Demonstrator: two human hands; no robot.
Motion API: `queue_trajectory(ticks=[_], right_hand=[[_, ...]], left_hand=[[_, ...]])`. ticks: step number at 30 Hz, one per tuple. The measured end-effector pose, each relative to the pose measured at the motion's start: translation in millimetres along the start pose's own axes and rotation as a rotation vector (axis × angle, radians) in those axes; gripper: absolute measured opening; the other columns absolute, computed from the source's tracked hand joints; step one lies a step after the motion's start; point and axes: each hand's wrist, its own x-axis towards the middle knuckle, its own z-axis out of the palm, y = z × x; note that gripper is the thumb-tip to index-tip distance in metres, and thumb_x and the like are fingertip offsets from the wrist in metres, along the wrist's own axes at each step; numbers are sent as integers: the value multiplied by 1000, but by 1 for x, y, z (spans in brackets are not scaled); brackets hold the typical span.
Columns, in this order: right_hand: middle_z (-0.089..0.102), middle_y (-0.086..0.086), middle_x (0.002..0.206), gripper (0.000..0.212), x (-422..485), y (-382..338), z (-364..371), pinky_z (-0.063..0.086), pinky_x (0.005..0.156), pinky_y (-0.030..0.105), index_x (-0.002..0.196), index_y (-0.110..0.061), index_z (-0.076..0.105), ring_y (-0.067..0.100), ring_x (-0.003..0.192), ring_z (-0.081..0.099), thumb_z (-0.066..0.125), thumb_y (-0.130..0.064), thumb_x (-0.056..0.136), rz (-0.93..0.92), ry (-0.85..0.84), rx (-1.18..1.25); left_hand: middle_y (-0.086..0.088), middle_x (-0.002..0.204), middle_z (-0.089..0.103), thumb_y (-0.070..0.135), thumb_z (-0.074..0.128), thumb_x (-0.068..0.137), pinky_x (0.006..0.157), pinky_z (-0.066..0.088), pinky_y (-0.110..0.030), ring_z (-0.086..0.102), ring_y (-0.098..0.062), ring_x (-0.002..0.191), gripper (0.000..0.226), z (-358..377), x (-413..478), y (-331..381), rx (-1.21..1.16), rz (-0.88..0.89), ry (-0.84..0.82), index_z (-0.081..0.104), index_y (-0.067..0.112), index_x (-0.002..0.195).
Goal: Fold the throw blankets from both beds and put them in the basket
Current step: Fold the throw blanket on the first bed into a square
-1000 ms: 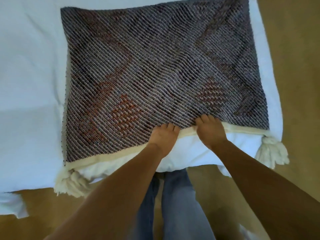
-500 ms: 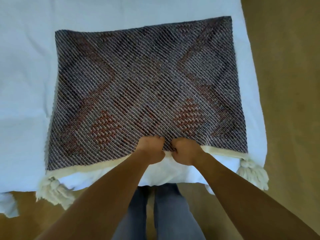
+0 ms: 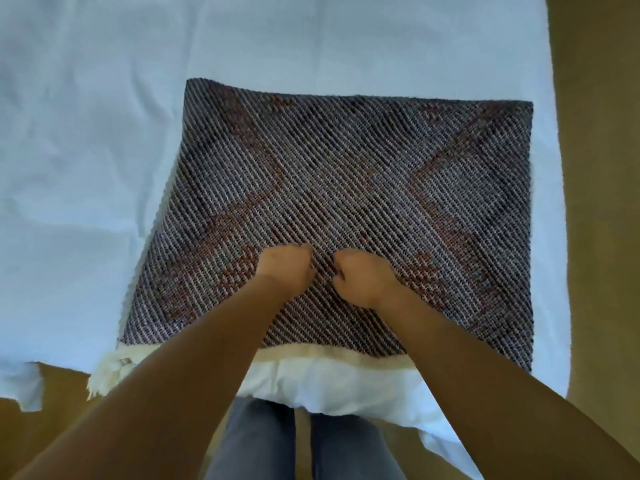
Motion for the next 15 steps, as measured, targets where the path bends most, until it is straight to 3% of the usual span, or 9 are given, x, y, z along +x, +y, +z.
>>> queue_trajectory(ticks=[6,10,15], right_hand=[[55,11,103,11,75,-45,-10,36,68,30,87,-12,47,26,95,52,46,-23,91,-7,-51,-43],[53,9,110,23,140,-90,-17,43,81,34,103,-6,54,25,107,49,47,-25,92,-25,-59,-107],[50,12,112,21,239,-143,-39,42,81,37,103,-3,55,26,107,46,48,-19,92,-122,49,-171]], left_hand=[[-10,110,57,30,43,92,68,42,-35,57,-30,97,26,-19,32,-88,-217,-162,58,46,13,112],[-15,112,55,31,45,93,73,44,-40,55,-34,100,29,-34,55,-166,-445,-322,156,46,10,112],[-17,120,49,24,47,89,86,41,-43,47,-35,110,37,-35,95,-234,-746,-513,321,45,7,122]])
